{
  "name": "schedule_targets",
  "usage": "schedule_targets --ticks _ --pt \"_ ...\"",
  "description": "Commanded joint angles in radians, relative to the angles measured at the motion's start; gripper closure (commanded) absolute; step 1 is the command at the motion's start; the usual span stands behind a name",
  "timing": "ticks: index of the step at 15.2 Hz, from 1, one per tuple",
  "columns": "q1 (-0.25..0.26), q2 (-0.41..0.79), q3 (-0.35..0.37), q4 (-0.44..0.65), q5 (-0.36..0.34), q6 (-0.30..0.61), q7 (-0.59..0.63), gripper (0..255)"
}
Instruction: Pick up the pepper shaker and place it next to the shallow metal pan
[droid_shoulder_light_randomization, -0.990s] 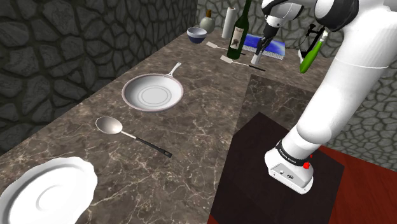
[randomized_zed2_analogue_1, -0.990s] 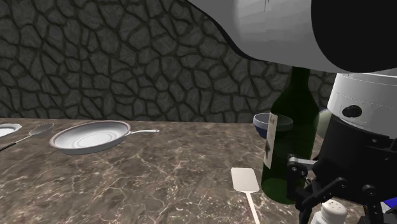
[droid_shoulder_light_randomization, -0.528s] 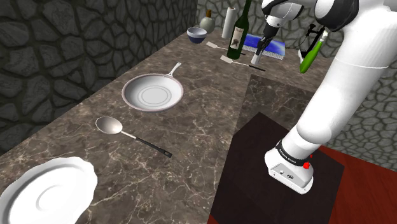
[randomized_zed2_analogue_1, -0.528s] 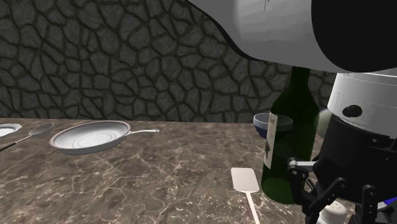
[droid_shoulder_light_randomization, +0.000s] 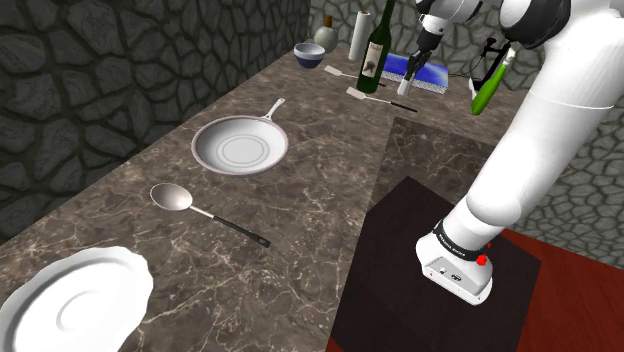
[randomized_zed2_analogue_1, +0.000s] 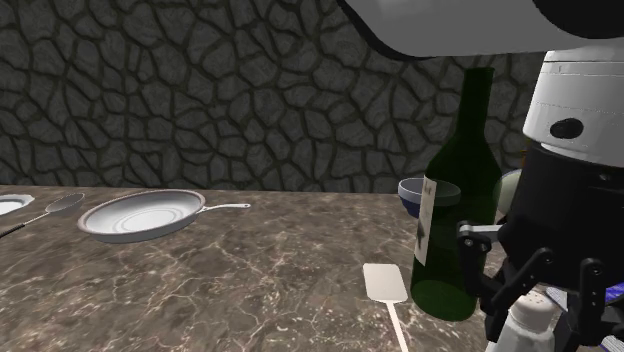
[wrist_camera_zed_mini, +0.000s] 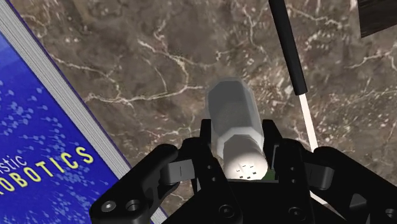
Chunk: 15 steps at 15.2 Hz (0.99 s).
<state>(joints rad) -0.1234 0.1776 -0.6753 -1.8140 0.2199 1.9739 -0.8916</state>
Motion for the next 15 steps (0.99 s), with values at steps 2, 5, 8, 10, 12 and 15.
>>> schedule_targets --ticks 2,5,8,10,12,15 --pt "0.001 -0.007 -0.002 0.031 -0.008 -0.036 0.009 255" --pt "0.001 -0.015 -0.004 0.064 -0.015 -0.074 0.016 255" --pt "0.000 -0.020 -0.005 0.099 -0.021 -0.112 0.023 255" --pt "-0.001 -0.022 -0.006 0.123 -0.023 -0.138 0.026 255" --pt "-0.002 -0.023 -0.007 0.149 -0.025 -0.164 0.029 255" --pt "-0.005 -0.022 -0.009 0.190 -0.026 -0.205 0.033 255"
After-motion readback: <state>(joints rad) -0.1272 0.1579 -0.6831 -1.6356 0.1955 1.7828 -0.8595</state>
